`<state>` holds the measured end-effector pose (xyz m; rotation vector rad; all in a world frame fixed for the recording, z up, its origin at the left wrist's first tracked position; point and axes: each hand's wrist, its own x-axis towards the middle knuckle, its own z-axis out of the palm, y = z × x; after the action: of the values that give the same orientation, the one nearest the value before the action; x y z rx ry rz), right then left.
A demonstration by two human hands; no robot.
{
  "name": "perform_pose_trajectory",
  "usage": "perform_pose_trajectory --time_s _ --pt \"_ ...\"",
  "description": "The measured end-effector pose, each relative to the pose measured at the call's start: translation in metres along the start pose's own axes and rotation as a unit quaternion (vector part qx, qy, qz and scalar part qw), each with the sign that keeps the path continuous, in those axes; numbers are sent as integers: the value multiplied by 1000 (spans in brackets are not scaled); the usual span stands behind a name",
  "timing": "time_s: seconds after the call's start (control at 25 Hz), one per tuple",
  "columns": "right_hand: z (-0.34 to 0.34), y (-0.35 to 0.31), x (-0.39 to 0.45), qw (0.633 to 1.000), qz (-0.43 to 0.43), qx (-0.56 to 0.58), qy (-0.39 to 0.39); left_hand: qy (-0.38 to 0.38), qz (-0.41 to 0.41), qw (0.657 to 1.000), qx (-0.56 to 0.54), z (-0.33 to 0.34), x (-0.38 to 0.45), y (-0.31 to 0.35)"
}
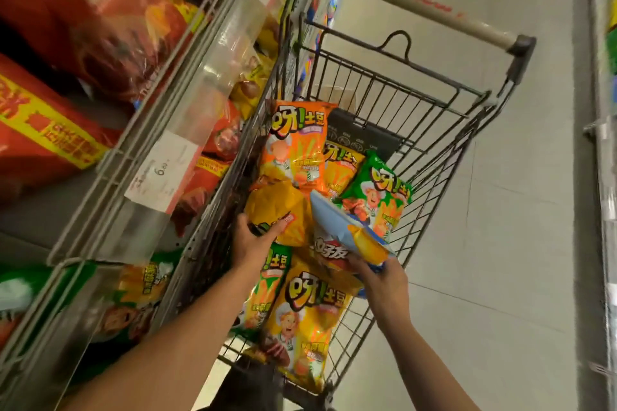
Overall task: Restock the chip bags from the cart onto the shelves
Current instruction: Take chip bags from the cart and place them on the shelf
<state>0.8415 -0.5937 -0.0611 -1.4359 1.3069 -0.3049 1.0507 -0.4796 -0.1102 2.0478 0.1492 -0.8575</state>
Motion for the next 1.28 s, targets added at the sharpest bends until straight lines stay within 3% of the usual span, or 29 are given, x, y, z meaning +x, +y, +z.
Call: perform_pose_trajectory --time_s 0.2,0.32,0.44,0.64,0.72,0.92,1.16,1.28 --pt "-44 -15 18 993 -35 100 -51 71 51 996 -15 0 -42 17" --pt "-70 -24 45 978 -59 183 -81 130 126 983 17 -1 -61 38" --pt "-92 -43 91 966 -67 187 -164 162 156 974 14 1 -83 70" --pt "-119 -83 138 956 5 92 -279 188 62 977 79 3 -111 98" --pt "-118 -92 142 944 20 83 -318 170 56 982 58 -2 -121 90" --pt "-92 -98 136 925 45 30 -375 129 -42 987 80 -28 -140 35" --pt "-33 -94 132 896 53 -79 -433 85 -76 979 169 -38 -119 -31" --pt "2 -79 129 870 73 -169 -457 64 -121 986 96 -33 -110 -52"
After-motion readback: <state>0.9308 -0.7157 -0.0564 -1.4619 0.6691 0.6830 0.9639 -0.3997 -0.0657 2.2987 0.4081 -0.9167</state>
